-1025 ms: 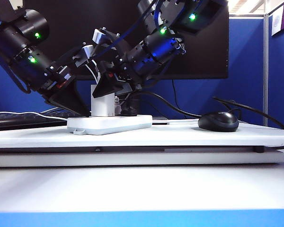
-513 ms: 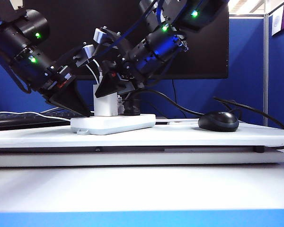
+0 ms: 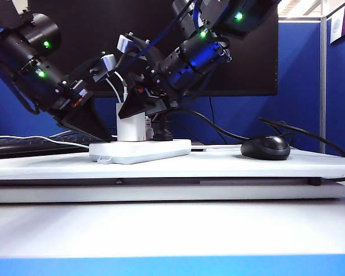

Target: Unplug the white charger from the socket, then place it next to the socket.

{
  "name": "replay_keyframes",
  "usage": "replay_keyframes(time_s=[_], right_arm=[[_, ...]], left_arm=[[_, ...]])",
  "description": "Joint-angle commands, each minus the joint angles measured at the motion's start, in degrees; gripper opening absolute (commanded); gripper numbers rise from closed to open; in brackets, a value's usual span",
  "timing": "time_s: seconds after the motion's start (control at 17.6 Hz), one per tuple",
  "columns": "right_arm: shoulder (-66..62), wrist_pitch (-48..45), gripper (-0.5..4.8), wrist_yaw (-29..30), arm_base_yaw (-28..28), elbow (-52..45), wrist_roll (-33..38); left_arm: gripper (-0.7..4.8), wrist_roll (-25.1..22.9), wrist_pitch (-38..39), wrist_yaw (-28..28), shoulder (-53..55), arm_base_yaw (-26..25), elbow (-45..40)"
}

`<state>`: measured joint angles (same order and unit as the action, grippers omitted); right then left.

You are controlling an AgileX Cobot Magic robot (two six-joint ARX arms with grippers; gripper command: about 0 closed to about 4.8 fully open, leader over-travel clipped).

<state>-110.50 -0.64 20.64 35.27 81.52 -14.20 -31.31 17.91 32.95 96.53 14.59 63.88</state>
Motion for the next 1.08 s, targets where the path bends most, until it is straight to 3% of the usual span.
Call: replay_keyframes(time_s=[0.06, 0.46, 0.63, 0.85, 1.08], right_arm=[[1.53, -5.07, 0.0, 6.01, 0.17, 0.72, 1.86], [1.53, -4.35, 0.0, 6.36, 0.2, 0.72, 2.05], [1.57, -2.62, 0.0, 3.08, 0.26, 0.72, -2.64], [1.57, -3.34, 0.0, 6.36, 0.17, 0.74, 1.42], [1.68, -3.34, 0.0, 3.98, 0.7, 0.79, -1.25]], left_arm=[[-0.06, -3.26, 3.96, -0.83, 0.59, 1.36, 1.16], [-0.06, -3.17, 4.15, -0.52, 0.72, 2.03, 1.62], [-0.06, -3.15, 4.31, -0.57, 1.42, 2.05, 1.62], [-0.06, -2.73, 4.33, 0.07, 2.14, 2.08, 1.62], [-0.06, -2.71, 4.31, 0.11, 2.4, 2.1, 1.62]])
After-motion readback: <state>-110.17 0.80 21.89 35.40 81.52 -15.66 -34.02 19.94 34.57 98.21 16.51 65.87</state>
